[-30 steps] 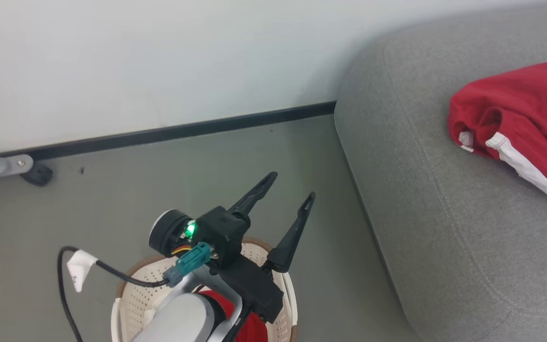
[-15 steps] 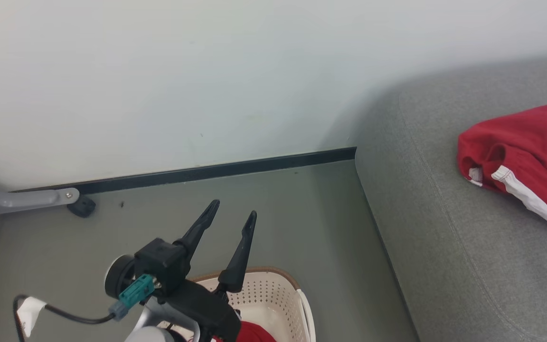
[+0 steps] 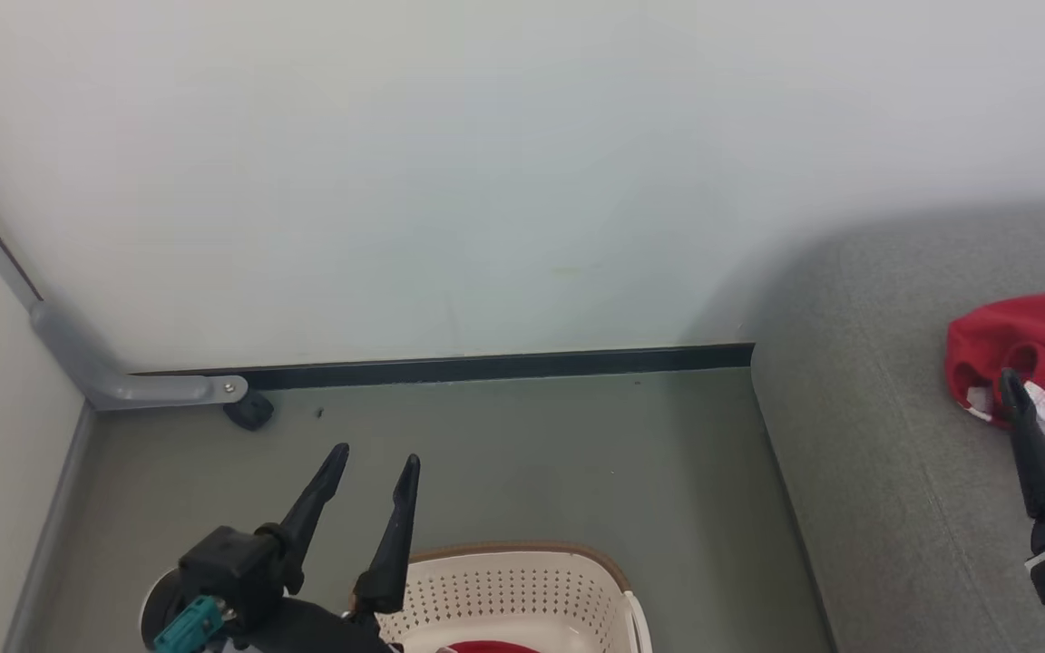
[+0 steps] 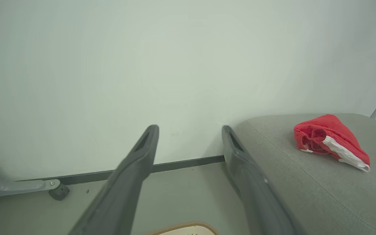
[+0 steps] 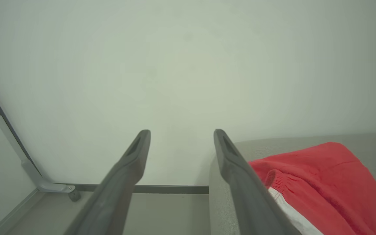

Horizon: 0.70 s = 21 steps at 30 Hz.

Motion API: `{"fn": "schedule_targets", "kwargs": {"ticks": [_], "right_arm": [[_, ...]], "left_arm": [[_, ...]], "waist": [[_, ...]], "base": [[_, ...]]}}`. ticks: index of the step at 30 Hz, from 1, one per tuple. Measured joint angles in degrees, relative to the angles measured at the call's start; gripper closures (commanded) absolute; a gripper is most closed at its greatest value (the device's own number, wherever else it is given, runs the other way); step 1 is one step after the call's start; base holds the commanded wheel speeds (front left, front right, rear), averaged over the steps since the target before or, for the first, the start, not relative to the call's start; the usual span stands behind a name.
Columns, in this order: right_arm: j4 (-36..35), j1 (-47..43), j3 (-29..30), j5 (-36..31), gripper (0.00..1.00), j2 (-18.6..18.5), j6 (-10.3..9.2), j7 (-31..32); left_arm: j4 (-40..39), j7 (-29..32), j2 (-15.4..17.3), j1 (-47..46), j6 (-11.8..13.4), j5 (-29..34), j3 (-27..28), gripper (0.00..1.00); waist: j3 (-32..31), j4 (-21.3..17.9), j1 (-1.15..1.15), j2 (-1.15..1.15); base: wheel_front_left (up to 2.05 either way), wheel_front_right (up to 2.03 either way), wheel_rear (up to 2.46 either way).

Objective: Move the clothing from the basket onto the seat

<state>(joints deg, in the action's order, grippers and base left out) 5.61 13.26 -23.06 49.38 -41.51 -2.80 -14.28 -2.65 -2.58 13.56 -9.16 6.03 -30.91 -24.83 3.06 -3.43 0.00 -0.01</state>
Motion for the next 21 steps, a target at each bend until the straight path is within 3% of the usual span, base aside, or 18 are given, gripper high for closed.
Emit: {"fn": "schedule_targets", "kwargs": {"ticks": [10, 21], "right_arm": [[-6.4, -5.9, 1.2, -2.1, 0.0, 2.9, -2.32, 0.0], [-7.1, -8.1, 1.8, -5.6, 0.0, 5.3, -3.05, 0.0]], "left_arm": [[-1.9, -1.1, -0.9, 3.8, 0.6, -0.3, 2.7, 0.0], [-1.9, -1.5, -1.1, 5.0, 1.1, 2.4, 4.6, 0.0]], "waist": [[-0.1, 3.0, 0.0, 0.0], [1.0, 3.8, 0.01, 0.01]], "base": [[0.0, 0.0, 0.0], [0.0, 0.0, 0.0]]}}
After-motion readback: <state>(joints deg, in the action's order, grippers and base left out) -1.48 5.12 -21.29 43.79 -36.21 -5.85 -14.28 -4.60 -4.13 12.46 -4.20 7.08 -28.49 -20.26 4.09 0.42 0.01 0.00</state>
